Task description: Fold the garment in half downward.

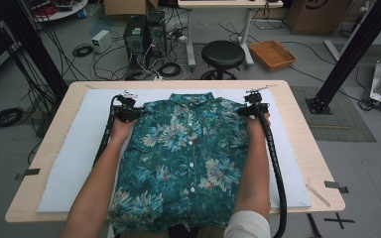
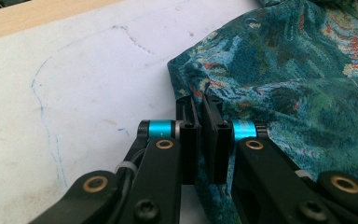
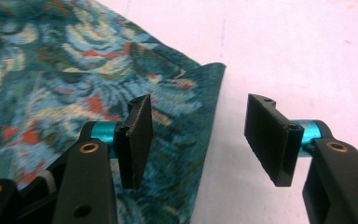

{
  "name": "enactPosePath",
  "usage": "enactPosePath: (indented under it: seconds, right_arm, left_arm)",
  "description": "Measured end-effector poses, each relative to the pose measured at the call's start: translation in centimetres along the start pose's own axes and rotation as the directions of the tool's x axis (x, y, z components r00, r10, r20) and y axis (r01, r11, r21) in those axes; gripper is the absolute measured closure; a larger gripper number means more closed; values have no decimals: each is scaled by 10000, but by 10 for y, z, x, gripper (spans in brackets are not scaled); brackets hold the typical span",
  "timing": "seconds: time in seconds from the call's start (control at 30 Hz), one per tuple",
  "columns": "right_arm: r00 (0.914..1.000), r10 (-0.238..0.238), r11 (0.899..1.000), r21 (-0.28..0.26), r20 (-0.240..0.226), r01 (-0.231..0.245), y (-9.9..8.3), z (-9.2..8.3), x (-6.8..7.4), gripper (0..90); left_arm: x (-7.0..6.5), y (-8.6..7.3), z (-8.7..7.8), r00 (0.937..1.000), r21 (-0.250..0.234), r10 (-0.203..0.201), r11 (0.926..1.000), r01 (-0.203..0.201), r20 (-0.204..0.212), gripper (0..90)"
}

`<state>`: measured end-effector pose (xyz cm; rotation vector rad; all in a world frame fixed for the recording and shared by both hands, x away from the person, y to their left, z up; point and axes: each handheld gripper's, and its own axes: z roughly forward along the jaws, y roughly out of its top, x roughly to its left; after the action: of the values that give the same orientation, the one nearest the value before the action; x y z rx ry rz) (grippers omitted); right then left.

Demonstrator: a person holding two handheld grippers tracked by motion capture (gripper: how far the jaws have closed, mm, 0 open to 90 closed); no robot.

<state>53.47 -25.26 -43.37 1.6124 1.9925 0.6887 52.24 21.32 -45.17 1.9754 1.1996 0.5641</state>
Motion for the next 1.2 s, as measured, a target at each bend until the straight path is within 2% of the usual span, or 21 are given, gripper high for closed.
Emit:
enactPosePath:
  seconds: [0.2, 0.23, 0.27, 0.3, 0.33, 0.4, 0.43, 0.47, 0.53, 0.6, 0.63, 0.67, 0.8, 0.83, 0.9, 1.1, 1.2]
  right_arm:
    - [9997, 100, 9999, 53, -221, -99, 1, 6, 1, 504]
    - [9993, 137, 9999, 84, -342, -135, 2, 6, 1, 579]
    - [9993, 137, 9999, 84, -342, -135, 2, 6, 1, 579]
    - [9988, 132, 9999, 73, -467, -129, 2, 6, 2, 615]
    - [9982, 142, 9999, 38, -584, -140, 2, 6, 3, 694]
    - [9975, 80, 10000, 38, -701, -78, 2, 6, 5, 803]
    - [9975, 80, 10000, 38, -701, -78, 2, 6, 5, 803]
    - [9981, -81, 9999, 91, -612, 86, 2, 5, 8, 873]
    - [9988, -214, 9997, 113, -437, 219, 2, 2, 10, 878]
    - [9986, -237, 9997, -18, -478, 236, 1, 0, 10, 880]
    - [9983, -265, 9993, -277, -521, 251, 1, -6, 8, 881]
    - [9979, -238, 9989, -405, -601, 214, 1, -9, 7, 880]
    - [9973, -221, 9980, -605, -693, 179, 1, -15, 5, 881]
    - [9961, -250, 9965, -812, -844, 181, -3, -24, 6, 881]
    - [9954, -320, 9955, -918, -905, 236, -5, -29, 7, 880]
    - [9921, -591, 9894, -1382, -1109, 435, -18, -54, 7, 880]
    - [9895, -623, 9849, -1686, -1301, 398, -30, -67, 5, 880]
  left_arm:
    - [-1, 0, 0, 10000, 10, 43, 10000, -43, -50, 857]
    - [-1, 0, 0, 10000, 3, 36, 10000, -36, -43, 857]
    - [-1, 0, 0, 10000, 3, 36, 10000, -36, -43, 857]
    - [0, 0, 0, 10000, 3, 20, 10000, -20, -19, 857]
    - [0, 0, 0, 10000, 2, 17, 10000, -17, 3, 859]
    - [3, 0, 0, 9995, -24, -222, 9997, 222, 211, 866]
    - [3, 0, 0, 9995, -24, -222, 9997, 222, 211, 869]
    - [5, 0, -1, 9989, -17, -357, 9994, 358, 308, 870]
    - [6, -1, -5, 9975, -260, -485, 9984, 499, 520, 871]
    - [7, -1, -8, 9970, -393, -531, 9977, 554, 560, 872]
    - [8, 1, -16, 9951, -847, -675, 9937, 736, 726, 871]
    - [8, 2, -20, 9942, -1025, -708, 9916, 789, 804, 872]
    - [5, 6, -28, 9949, -1139, -607, 9910, 697, 804, 871]
    - [0, 7, -36, 9953, -1202, -448, 9912, 550, 862, 871]
    - [-2, 6, -42, 9941, -1201, -422, 9913, 541, 996, 871]
    - [-4, -6, -65, 9891, -1656, -558, 9831, 784, 1366, 871]
    - [-6, -13, -79, 9881, -1840, -445, 9803, 716, 1475, 871]
